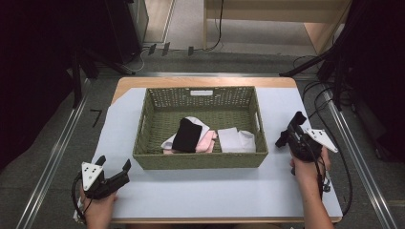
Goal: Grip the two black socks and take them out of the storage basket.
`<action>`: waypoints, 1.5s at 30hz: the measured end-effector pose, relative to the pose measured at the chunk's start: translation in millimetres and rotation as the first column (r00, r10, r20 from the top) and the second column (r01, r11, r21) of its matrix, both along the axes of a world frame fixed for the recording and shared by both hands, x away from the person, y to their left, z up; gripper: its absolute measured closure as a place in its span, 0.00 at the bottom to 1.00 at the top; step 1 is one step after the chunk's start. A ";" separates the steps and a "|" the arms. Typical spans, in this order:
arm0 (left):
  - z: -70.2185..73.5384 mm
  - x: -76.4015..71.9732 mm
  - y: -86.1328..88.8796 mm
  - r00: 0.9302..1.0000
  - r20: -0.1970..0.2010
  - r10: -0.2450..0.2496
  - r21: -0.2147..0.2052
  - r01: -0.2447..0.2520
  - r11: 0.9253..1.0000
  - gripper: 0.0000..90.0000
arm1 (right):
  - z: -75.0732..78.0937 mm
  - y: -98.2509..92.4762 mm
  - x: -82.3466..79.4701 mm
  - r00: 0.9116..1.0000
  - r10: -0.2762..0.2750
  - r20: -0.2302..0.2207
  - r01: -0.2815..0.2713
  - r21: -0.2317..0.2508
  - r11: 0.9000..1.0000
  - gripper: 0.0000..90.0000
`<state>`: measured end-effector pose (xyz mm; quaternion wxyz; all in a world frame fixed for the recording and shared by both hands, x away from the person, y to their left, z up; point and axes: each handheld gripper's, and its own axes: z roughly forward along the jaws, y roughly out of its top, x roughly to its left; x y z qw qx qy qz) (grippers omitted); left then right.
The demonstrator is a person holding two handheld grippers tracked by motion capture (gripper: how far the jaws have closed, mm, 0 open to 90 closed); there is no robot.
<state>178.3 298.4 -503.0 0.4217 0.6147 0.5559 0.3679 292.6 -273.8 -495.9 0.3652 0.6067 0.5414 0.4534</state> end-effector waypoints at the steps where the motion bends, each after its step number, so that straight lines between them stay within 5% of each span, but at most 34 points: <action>1: 0.0 0.2 -0.4 1.000 0.000 0.001 0.002 -0.001 1.000 0.13 | 3.9 1.4 -0.2 1.000 0.006 0.005 -0.006 -0.007 1.000 0.61; 12: 0.1 -0.1 0.1 1.000 -0.001 0.000 0.000 0.000 1.000 0.14 | 77.3 59.8 5.5 0.989 0.113 0.096 -0.111 -0.026 0.994 0.52; 20: -0.1 -0.1 -0.6 1.000 0.004 0.000 0.003 0.000 1.000 0.14 | 101.2 110.9 15.7 0.982 0.150 0.117 -0.147 -0.038 0.988 0.51; 26: 0.0 0.3 -1.1 1.000 -0.002 -0.002 0.011 0.002 1.000 0.14 | 106.3 140.6 25.3 0.973 0.199 0.120 -0.193 -0.059 0.979 0.51; 32: 0.0 0.5 -3.0 1.000 -0.004 -0.001 0.029 0.001 1.000 0.14 | 95.8 176.5 42.1 0.953 0.298 0.051 -0.292 -0.099 0.951 0.52; 39: 0.0 0.5 -2.7 1.000 -0.003 0.001 0.028 -0.001 1.000 0.14 | 79.3 212.3 54.0 0.911 0.412 -0.013 -0.412 -0.054 0.910 0.53; 45: 0.0 1.2 -3.4 1.000 -0.009 -0.001 0.034 0.001 0.999 0.14 | 69.9 229.7 59.1 0.885 0.452 -0.108 -0.457 -0.028 0.889 0.55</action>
